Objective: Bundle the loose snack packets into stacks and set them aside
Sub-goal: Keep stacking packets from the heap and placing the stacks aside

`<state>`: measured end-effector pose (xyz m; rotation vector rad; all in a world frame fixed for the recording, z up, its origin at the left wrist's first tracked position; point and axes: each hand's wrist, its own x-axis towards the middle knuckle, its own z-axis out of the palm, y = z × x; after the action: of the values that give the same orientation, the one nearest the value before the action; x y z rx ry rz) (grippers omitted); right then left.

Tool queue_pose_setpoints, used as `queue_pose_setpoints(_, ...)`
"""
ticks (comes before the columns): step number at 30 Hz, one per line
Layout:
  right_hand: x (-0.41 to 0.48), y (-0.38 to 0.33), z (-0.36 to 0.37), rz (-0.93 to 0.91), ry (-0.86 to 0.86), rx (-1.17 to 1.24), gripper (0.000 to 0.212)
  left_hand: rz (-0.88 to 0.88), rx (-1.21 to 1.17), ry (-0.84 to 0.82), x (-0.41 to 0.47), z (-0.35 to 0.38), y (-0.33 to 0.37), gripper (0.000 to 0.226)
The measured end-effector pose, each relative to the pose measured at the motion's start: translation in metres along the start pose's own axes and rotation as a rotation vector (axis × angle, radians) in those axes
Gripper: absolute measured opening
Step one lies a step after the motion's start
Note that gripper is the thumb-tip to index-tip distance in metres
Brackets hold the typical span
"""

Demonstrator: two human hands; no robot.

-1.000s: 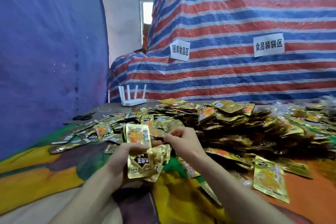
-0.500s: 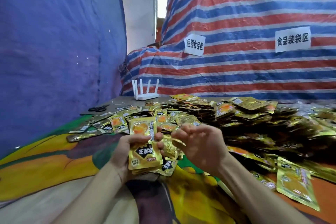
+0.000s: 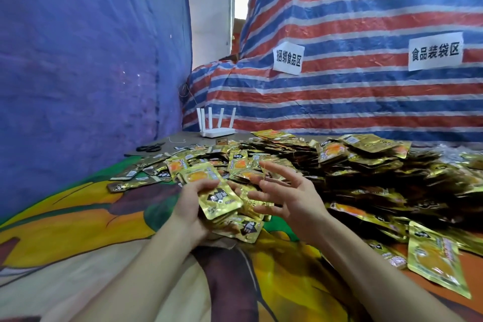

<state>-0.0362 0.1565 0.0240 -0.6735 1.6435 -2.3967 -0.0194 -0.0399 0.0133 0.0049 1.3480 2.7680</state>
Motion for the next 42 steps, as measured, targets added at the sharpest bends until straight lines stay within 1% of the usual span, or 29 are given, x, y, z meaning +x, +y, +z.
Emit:
queue_pose_setpoints(2, -0.001, 0.007, 0.003, 0.011, 0.038, -0.05, 0.049, 0.085, -0.087, 0.095, 0.001, -0.002, 0.004, 0.035)
queue_pose_setpoints(5, -0.003, 0.02, 0.014, 0.042, 0.017, -0.134, 0.062, 0.14, -0.127, 0.146, 0.0, -0.001, 0.006, 0.02)
queue_pose_setpoints(6, -0.004, 0.024, 0.019, 0.045, 0.011, -0.153, 0.064, 0.151, -0.117, 0.149, 0.0, -0.001, 0.006, 0.019)
queue_pose_setpoints(9, -0.006, 0.032, 0.031, 0.022, 0.005, -0.17, 0.059, 0.177, -0.067, 0.134, 0.001, 0.004, 0.0, 0.03)
queue_pose_setpoints(12, -0.008, 0.036, 0.035, -0.038, 0.023, -0.226, 0.059, 0.159, 0.065, 0.117, 0.0, 0.012, -0.009, 0.028)
queue_pose_setpoints(13, -0.009, 0.035, 0.035, -0.071, 0.044, -0.256, 0.059, 0.159, 0.115, 0.142, 0.0, 0.016, -0.012, 0.031)
queue_pose_setpoints(15, -0.01, 0.033, 0.034, -0.148, 0.093, -0.318, 0.058, 0.175, 0.211, 0.215, 0.0, 0.021, -0.02, 0.047)
queue_pose_setpoints(16, -0.011, 0.032, 0.033, -0.181, 0.11, -0.355, 0.058, 0.18, 0.255, 0.234, 0.0, 0.023, -0.024, 0.051)
queue_pose_setpoints(17, -0.011, 0.031, 0.032, -0.201, 0.118, -0.385, 0.057, 0.18, 0.277, 0.235, 0.0, 0.024, -0.027, 0.046)
queue_pose_setpoints(19, -0.011, 0.032, 0.032, -0.221, 0.132, -0.415, 0.057, 0.168, 0.285, 0.195, -0.001, 0.025, -0.029, 0.03)
queue_pose_setpoints(22, -0.009, 0.035, 0.032, -0.247, 0.15, -0.406, 0.059, 0.117, 0.269, 0.159, -0.002, 0.024, -0.028, 0.023)
queue_pose_setpoints(25, -0.004, 0.038, 0.03, -0.228, 0.168, -0.44, 0.061, 0.093, 0.231, 0.132, -0.003, 0.024, -0.028, 0.022)
queue_pose_setpoints(27, -0.002, 0.039, 0.025, -0.201, 0.176, -0.459, 0.058, 0.107, 0.237, 0.124, -0.002, 0.023, -0.029, 0.031)
queue_pose_setpoints(30, 0.001, 0.038, 0.019, -0.145, 0.175, -0.421, 0.049, 0.108, 0.241, 0.093, -0.002, 0.022, -0.029, 0.041)
queue_pose_setpoints(33, 0.003, 0.035, 0.018, -0.068, 0.154, -0.383, 0.04, 0.109, 0.256, 0.112, -0.001, 0.02, -0.028, 0.056)
queue_pose_setpoints(35, 0.003, 0.032, 0.017, -0.043, 0.145, -0.366, 0.034, 0.138, 0.25, 0.134, 0.0, 0.019, -0.028, 0.061)
queue_pose_setpoints(38, 0.005, 0.028, 0.014, -0.019, 0.21, -0.333, 0.036, 0.22, 0.247, 0.152, -0.002, 0.021, -0.026, 0.065)
queue_pose_setpoints(40, 0.005, 0.023, 0.012, -0.012, 0.256, -0.299, 0.039, 0.256, 0.202, 0.19, 0.0, 0.018, -0.024, 0.06)
queue_pose_setpoints(42, 0.003, 0.016, 0.009, -0.024, 0.313, -0.245, 0.042, 0.355, 0.2, 0.357, 0.004, 0.01, -0.02, 0.039)
